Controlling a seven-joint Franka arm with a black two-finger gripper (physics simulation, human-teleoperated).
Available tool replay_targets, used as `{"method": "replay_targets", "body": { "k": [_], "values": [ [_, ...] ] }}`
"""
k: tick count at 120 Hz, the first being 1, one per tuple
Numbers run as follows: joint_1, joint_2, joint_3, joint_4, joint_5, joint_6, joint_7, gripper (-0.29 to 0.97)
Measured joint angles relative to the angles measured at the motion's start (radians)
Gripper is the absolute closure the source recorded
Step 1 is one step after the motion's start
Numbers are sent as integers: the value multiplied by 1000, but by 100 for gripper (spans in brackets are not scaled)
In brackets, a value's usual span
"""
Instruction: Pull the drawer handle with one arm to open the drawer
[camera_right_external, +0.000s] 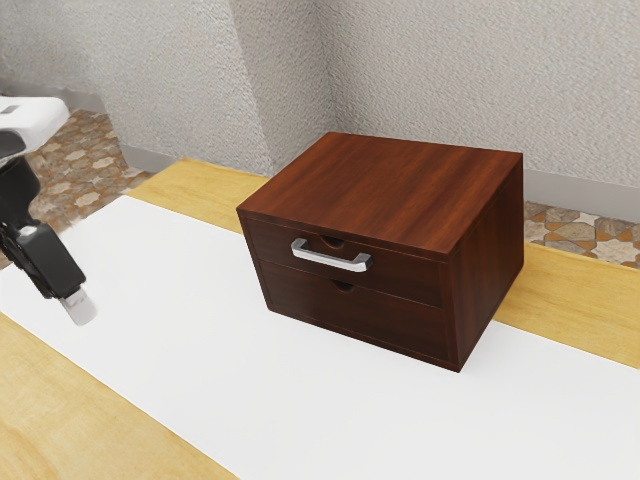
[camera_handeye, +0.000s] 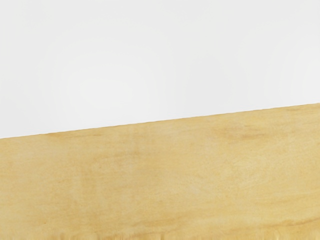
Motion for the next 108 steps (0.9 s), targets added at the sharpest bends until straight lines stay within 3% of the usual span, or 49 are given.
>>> {"method": "replay_targets", "body": {
  "k": [7,16,28,56,68,83,96,108],
  "values": [
    [5,-90,-33,-76,22,-6,-3,0],
    [8,-123,-28,-107,35,26,42,0],
    [3,-81,-1,-117,55,120,222,0],
    [15,-42,-43,-181,95,226,603,0],
    [-61,-32,-45,-186,104,267,730,0],
    [-200,-26,29,-193,128,314,859,0],
    [-222,-12,55,-197,137,346,951,0],
    [-226,83,130,-195,138,407,1020,0]
  ]
}}
